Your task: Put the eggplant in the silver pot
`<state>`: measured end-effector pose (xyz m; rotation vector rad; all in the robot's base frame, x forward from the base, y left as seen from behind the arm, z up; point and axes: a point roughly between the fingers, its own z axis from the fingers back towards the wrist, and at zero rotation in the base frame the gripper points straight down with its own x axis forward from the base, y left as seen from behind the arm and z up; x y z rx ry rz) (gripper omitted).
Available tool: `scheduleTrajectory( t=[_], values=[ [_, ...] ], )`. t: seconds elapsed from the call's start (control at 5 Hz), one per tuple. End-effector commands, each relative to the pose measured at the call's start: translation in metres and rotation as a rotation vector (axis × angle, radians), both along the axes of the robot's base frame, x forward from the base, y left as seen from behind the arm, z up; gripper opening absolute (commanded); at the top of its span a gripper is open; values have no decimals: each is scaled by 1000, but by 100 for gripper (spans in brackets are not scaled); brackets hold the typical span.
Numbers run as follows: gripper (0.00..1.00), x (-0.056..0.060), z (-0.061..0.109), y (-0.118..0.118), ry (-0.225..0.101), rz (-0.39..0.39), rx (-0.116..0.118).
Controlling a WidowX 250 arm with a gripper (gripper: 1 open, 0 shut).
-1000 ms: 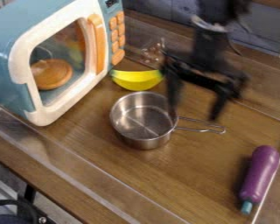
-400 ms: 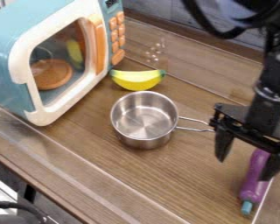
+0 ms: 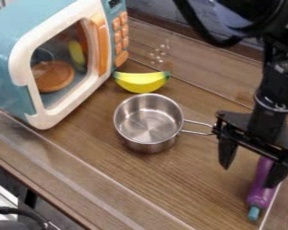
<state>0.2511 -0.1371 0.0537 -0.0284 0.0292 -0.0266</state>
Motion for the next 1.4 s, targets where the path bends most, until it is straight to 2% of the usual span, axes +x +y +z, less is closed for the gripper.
scheduleTrajectory(
  t=[0.0, 0.2, 0.4, 0.6, 0.8, 1.0, 1.2],
  values=[
    [100, -6, -10, -5, -22, 6, -10],
    [100, -14, -26, -8, -29, -2, -13],
    [0, -19, -16, 4, -34, 24, -9],
    [0, -26, -1, 15, -33, 50, -5],
    [100, -24, 7, 13, -43, 26, -11],
    [0, -23, 10, 13, -47, 5, -13],
    [0, -17, 23, 15, -50, 32, -14]
  ],
)
